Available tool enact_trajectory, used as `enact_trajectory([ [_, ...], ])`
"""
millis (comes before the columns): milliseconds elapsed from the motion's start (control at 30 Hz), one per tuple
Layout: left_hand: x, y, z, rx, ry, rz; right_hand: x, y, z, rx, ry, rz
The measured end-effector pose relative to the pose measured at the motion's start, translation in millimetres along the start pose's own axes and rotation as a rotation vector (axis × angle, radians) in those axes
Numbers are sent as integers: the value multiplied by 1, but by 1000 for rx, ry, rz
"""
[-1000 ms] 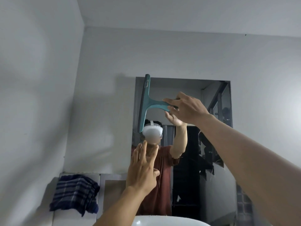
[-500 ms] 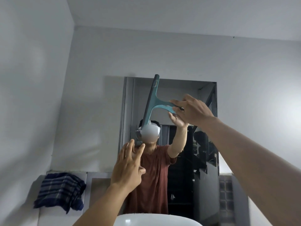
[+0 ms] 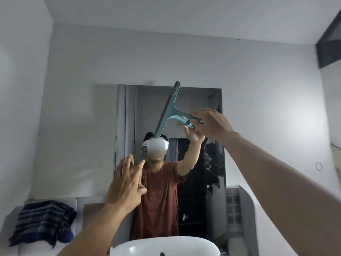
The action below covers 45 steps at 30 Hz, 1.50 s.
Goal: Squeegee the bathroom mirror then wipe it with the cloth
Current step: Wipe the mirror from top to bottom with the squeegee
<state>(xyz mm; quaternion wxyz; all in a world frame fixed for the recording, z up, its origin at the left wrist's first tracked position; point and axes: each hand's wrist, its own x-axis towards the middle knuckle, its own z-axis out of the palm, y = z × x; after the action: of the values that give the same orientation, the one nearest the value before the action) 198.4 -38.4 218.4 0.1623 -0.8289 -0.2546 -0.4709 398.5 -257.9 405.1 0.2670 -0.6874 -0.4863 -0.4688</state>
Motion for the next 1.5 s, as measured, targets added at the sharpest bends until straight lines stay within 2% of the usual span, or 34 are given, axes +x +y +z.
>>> enact_trajectory([
  [333, 0, -4, 2, -29, 14, 14, -10, 2, 0, 6, 58, 19],
  [533, 0, -4, 3, -43, 25, 27, -18, 13, -1, 66, 91, 118],
  [1000, -2, -4, 1, -72, 16, 30, -32, 19, -9, 16, 106, 221],
  [1267, -2, -5, 2, -89, 15, 35, -53, 15, -5, 63, 128, 428],
  [1500, -4, -12, 3, -88, -1, 71, -86, -20, 23, 217, 160, 605],
])
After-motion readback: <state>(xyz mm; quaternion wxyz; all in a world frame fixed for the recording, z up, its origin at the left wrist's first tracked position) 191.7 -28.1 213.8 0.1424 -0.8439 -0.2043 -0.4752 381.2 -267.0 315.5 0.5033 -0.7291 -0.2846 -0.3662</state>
